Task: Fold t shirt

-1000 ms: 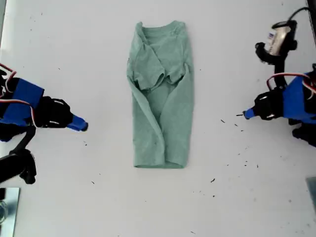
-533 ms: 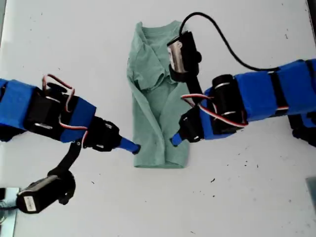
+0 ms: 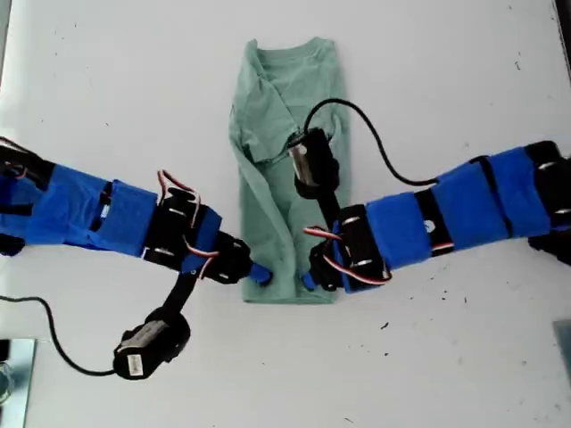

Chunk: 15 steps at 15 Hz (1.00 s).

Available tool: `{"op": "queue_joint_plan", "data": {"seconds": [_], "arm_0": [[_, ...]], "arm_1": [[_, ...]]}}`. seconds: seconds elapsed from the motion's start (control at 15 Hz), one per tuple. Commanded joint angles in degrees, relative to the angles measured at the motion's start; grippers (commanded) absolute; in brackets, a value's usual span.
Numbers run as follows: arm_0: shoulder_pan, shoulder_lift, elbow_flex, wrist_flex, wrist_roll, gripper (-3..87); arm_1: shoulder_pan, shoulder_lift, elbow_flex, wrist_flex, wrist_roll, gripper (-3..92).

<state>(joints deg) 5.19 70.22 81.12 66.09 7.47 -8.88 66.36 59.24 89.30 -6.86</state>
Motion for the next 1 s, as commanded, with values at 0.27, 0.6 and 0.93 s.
{"op": "queue_joint_plan", "data": {"seconds": [0.27,0.6,0.93], "arm_0": [[-1.41,-15.29,-20.83,3.34,4.83,-0.2],[5.54,-2.29,-20.92,2.64,8.96,-0.2],[5.27,5.63,-19.95,1.14,9.49,-0.2]], "arm_1": [[-3.52,-4.04,-2.55,-5.36,-0.53,-0.6],[-7.65,13.62,-3.96,-4.31,-6.86,-0.6],[-0.79,20.65,1.14,-4.48,-10.02,-0.6]]}}
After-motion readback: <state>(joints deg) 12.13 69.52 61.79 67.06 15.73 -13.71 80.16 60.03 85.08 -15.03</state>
